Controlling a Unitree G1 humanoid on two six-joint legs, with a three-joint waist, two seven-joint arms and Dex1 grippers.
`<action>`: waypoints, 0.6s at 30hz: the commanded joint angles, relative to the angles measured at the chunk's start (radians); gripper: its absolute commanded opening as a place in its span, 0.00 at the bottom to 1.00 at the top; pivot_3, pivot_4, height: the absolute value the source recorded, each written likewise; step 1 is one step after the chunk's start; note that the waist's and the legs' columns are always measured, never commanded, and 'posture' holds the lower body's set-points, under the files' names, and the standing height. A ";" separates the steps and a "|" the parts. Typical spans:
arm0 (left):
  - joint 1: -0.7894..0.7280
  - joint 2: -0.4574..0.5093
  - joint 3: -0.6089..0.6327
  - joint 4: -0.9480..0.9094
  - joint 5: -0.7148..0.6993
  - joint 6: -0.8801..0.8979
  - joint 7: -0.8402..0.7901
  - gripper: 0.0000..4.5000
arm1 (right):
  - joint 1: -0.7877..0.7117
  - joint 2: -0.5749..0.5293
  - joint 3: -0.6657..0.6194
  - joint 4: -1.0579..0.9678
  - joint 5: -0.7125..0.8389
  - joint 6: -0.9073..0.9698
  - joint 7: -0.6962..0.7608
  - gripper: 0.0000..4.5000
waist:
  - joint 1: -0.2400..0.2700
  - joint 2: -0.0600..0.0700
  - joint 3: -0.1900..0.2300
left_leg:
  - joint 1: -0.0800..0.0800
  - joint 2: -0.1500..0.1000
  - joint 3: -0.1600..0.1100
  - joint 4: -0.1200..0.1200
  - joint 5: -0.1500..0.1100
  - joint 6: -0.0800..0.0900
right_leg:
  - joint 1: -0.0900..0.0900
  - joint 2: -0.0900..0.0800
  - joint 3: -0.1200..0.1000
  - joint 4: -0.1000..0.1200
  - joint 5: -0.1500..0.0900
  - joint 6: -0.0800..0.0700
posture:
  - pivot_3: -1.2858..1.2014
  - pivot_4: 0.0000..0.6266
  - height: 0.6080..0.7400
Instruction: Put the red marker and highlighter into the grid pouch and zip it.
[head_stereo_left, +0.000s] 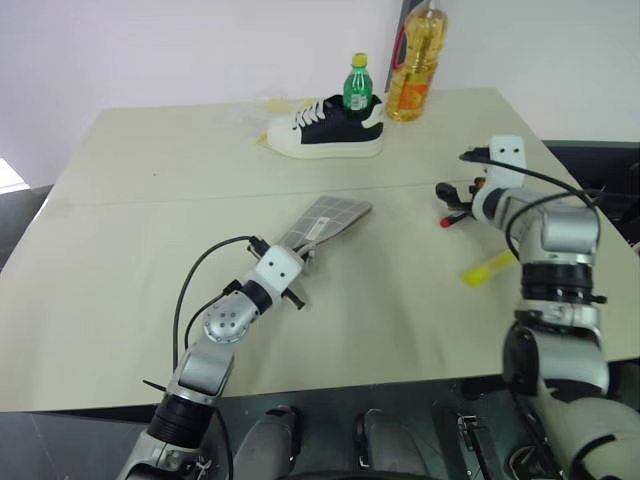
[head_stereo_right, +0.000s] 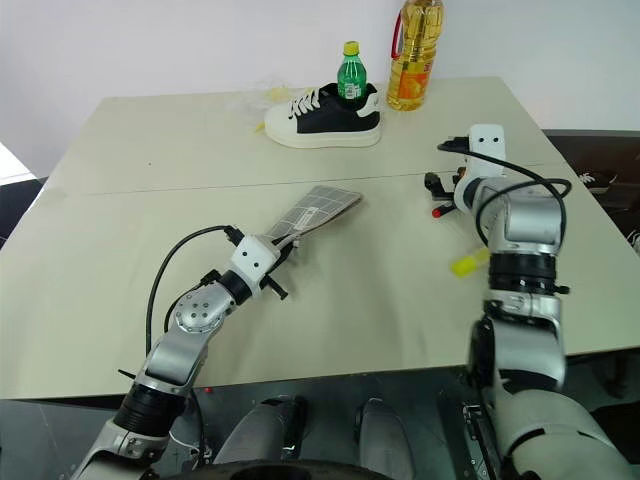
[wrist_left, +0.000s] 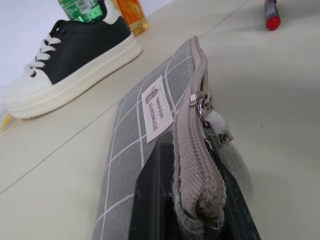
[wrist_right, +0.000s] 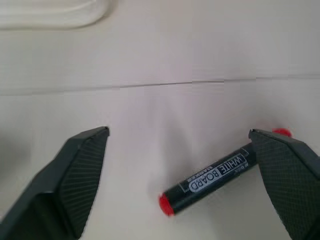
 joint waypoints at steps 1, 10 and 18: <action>-0.019 -0.010 0.000 -0.029 -0.011 -0.008 0.004 0.00 | -0.060 0.038 -0.045 0.063 -0.049 -0.047 -0.203 0.99 | 0.000 0.000 0.000 | 0.000 0.000 0.000 0.000 0.000 0.000 | 0.000 0.000 0.000 0.000 0.000 0.000 | 0.52 0.24 0.99; -0.026 -0.020 0.003 -0.024 -0.009 -0.014 0.005 0.00 | -0.205 0.119 -0.228 0.370 0.039 -0.121 -0.480 0.99 | -0.011 0.001 0.000 | 0.001 0.000 0.001 -0.001 0.001 -0.001 | 0.000 0.001 0.000 0.001 0.000 0.000 | 0.52 0.24 0.99; -0.020 -0.019 0.006 -0.031 -0.004 -0.012 0.015 0.00 | -0.220 0.111 -0.227 0.527 0.075 -0.182 -0.508 0.69 | -0.027 0.001 0.000 | 0.001 0.000 0.001 0.000 0.001 0.000 | 0.001 0.001 0.000 0.001 0.000 0.000 | 0.52 0.24 0.99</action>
